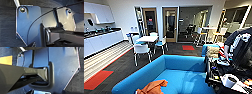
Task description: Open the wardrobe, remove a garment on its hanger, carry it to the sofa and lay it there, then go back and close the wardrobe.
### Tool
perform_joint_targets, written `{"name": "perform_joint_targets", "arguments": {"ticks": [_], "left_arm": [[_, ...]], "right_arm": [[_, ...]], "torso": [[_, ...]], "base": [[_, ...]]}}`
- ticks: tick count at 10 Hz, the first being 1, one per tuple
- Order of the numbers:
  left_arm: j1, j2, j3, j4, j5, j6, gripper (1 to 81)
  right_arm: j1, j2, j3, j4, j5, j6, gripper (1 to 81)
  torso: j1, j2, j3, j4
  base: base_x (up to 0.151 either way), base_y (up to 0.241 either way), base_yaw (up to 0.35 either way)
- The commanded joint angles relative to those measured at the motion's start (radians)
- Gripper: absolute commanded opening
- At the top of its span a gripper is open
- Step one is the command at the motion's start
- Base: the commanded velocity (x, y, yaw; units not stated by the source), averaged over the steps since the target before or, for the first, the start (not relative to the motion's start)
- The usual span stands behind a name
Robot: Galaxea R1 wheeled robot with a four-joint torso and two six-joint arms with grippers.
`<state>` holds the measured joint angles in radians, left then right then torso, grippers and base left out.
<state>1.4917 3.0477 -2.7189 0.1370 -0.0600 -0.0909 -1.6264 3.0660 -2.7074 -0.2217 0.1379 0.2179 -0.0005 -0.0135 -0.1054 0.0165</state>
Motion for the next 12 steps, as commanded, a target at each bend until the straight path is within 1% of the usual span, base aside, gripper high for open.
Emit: {"name": "perform_joint_targets", "arguments": {"ticks": [1, 5, 12], "left_arm": [[-0.037, 0.004, 0.002, 0.004, 0.054, 0.005, 81.1], [-0.037, 0.004, 0.002, 0.004, 0.054, 0.005, 81.1], [-0.037, 0.004, 0.002, 0.006, 0.054, 0.005, 81.1]], "right_arm": [[0.024, 0.004, 0.003, -0.004, -0.052, 0.0, 81.1], [0.024, 0.004, 0.003, -0.004, -0.05, 0.0, 81.1], [0.024, 0.006, 0.003, -0.004, -0.05, 0.0, 81.1]], "torso": [[0.001, 0.0, 0.0, 0.0], [0.001, 0.0, 0.0, 0.0], [0.001, -0.001, 0.001, 0.0]], "base": [[-0.084, 0.0, 0.0], [-0.081, 0.0, 0.0], [0.0, 0.0, 0.0]]}}
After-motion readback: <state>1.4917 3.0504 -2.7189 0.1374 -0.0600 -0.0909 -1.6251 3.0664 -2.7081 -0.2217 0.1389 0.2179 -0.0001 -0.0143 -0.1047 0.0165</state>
